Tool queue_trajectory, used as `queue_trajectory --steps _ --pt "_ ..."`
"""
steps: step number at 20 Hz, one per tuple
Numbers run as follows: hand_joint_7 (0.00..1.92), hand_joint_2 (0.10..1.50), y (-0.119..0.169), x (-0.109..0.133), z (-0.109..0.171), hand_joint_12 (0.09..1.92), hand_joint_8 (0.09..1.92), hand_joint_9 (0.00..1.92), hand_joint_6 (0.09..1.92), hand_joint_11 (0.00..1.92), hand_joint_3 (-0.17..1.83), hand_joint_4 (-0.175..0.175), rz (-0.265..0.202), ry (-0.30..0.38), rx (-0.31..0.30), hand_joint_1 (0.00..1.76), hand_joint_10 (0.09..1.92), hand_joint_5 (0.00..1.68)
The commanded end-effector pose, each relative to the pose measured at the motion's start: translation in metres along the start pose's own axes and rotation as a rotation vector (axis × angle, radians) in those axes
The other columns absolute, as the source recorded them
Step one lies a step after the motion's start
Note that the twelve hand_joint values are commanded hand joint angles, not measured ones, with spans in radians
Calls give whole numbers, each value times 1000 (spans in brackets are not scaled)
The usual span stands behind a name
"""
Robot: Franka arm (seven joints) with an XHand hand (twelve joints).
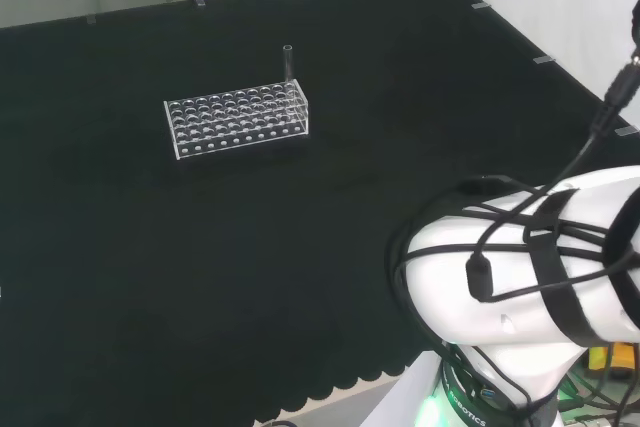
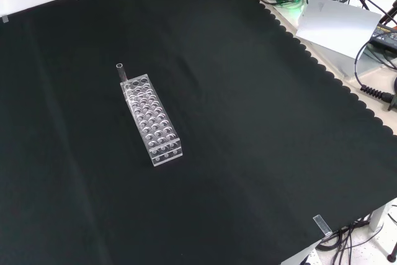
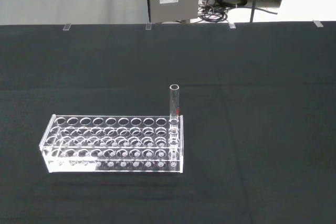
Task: Pick up the test tube.
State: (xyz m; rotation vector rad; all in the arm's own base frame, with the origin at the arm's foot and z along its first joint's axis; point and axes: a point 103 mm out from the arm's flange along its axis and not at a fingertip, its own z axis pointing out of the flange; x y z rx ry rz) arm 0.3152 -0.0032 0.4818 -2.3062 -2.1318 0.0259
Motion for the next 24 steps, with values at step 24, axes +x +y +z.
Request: queue_trajectory --steps 24 --pt "341 812 173 -22 85 1561 879 242 87 0 399 -87 -33 -29 195 688 917 336"
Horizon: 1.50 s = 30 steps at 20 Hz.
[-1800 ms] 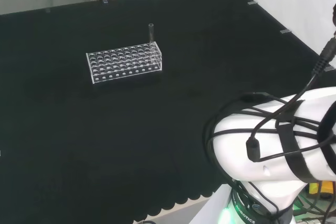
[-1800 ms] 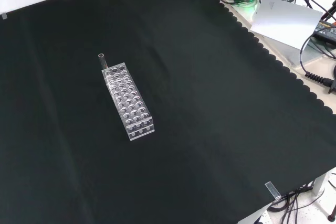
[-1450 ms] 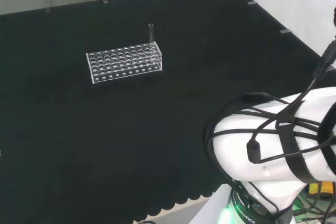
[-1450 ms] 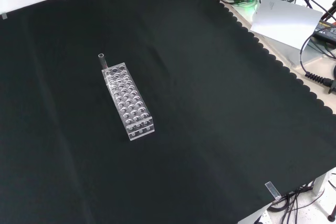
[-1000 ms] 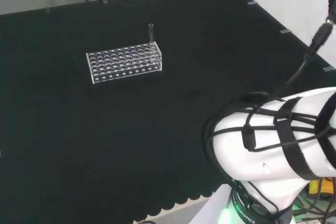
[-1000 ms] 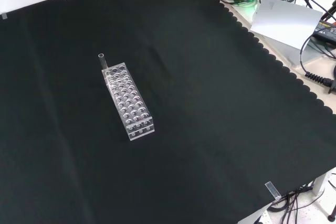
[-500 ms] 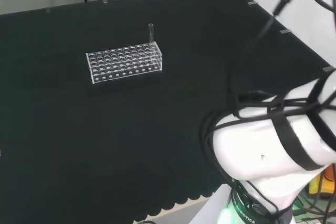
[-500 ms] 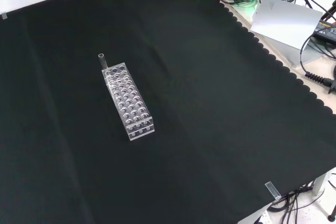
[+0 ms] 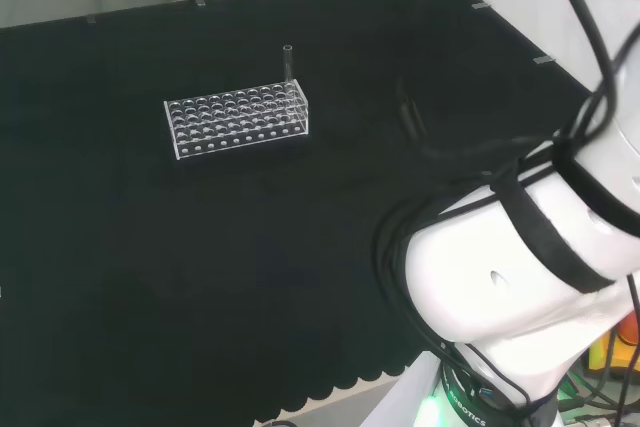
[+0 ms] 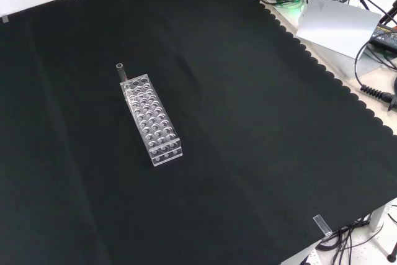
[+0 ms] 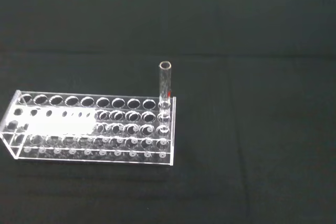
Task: Pick up the test tube.
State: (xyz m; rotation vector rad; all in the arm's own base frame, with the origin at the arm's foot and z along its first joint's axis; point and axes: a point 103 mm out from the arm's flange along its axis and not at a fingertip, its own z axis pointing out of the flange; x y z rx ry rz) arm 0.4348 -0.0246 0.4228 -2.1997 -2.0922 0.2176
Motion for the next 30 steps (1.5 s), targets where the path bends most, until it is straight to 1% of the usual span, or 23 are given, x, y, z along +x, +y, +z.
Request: queue_trajectory --steps 1,4,8,11,16,22,27,30 --pt "356 810 60 -12 23 1564 880 255 87 0 405 -88 -6 -11 47 688 913 343" --pt "385 808 75 -14 37 1567 885 283 87 0 414 -91 -8 -28 82 688 911 355" --pt "437 801 92 -13 60 1569 894 346 87 11 432 -95 -26 -56 134 692 899 373" --pt "485 795 102 -11 75 1559 897 397 87 34 448 -98 -34 -52 161 704 884 401" --pt "535 789 118 -9 93 1545 899 451 87 73 463 -101 -32 -37 207 721 868 440" --pt "571 789 137 -3 120 1541 906 496 95 91 470 -104 -45 -47 264 735 865 457" --pt "584 785 155 -1 138 1531 900 517 103 100 478 -104 -45 -53 313 740 845 458" --pt "589 784 162 4 146 1530 900 520 106 101 481 -104 -50 -55 332 743 841 458"
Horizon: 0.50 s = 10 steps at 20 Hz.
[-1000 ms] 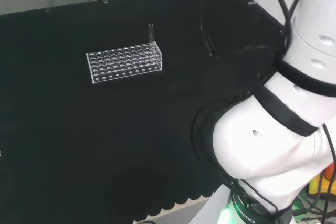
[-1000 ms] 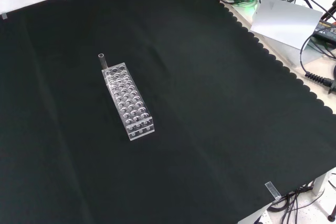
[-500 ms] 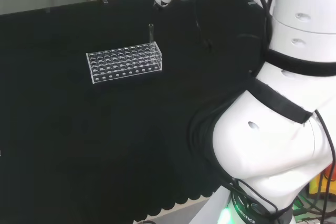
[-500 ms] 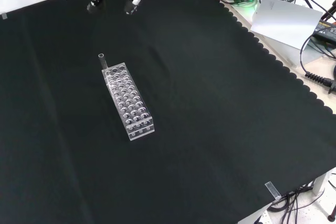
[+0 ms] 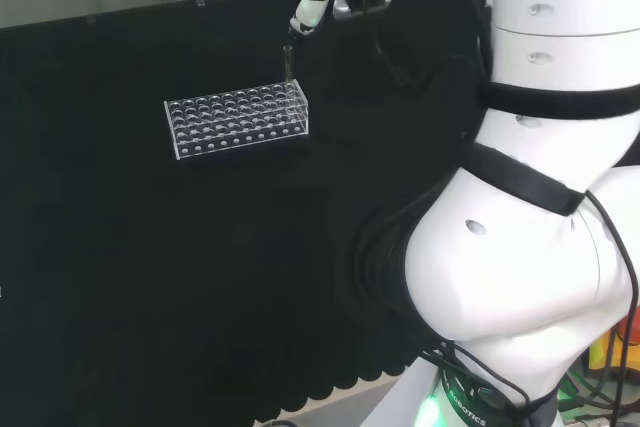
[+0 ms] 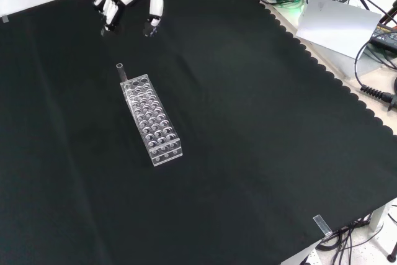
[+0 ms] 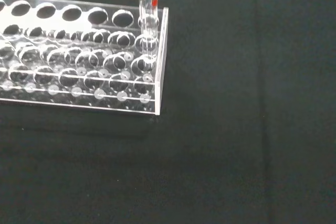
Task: Pick up the test tube.
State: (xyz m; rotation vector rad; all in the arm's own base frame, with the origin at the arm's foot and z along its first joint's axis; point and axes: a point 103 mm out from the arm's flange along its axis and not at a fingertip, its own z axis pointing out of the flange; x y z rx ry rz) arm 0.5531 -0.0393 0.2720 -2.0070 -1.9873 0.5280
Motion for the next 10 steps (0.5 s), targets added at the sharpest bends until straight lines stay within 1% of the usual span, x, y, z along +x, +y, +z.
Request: queue_trajectory --steps 1,7,10 --pt "591 784 26 9 12 1530 900 520 107 101 482 -104 -12 -6 57 743 841 458" --pt "600 783 42 17 19 1530 903 526 111 104 485 -104 -14 -16 74 750 840 459" --pt "613 780 49 19 21 1529 906 533 118 110 485 -102 -10 -11 70 756 840 470"
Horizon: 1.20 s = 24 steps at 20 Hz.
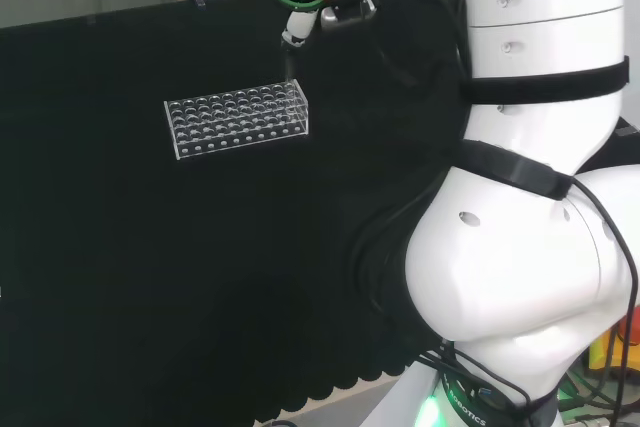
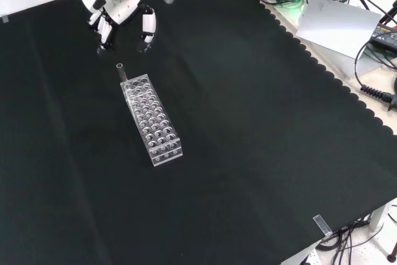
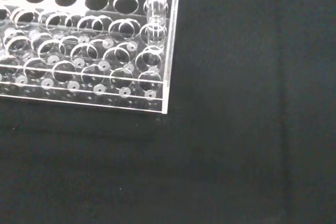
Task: Pick up the test tube.
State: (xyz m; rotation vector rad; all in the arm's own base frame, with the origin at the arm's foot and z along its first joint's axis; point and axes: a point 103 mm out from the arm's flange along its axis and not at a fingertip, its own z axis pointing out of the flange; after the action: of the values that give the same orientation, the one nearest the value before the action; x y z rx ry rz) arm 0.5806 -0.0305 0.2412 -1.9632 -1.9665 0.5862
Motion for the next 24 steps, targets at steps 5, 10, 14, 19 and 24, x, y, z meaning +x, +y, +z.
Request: queue_trajectory --steps 5,10,14,19,24 --pt "728 673 21 12 6 1481 854 624 319 204 561 -87 12 -6 -6 874 777 523" --pt "787 642 26 13 7 1474 850 672 601 245 593 -79 15 -17 2 902 762 516" --pt "807 638 40 22 15 1465 852 687 656 262 597 -78 19 -38 19 906 759 520" --pt "820 637 48 24 23 1463 854 702 689 273 599 -78 22 -37 31 911 758 532" --pt "868 634 52 25 30 1453 843 738 724 294 604 -82 25 -44 32 925 744 552"
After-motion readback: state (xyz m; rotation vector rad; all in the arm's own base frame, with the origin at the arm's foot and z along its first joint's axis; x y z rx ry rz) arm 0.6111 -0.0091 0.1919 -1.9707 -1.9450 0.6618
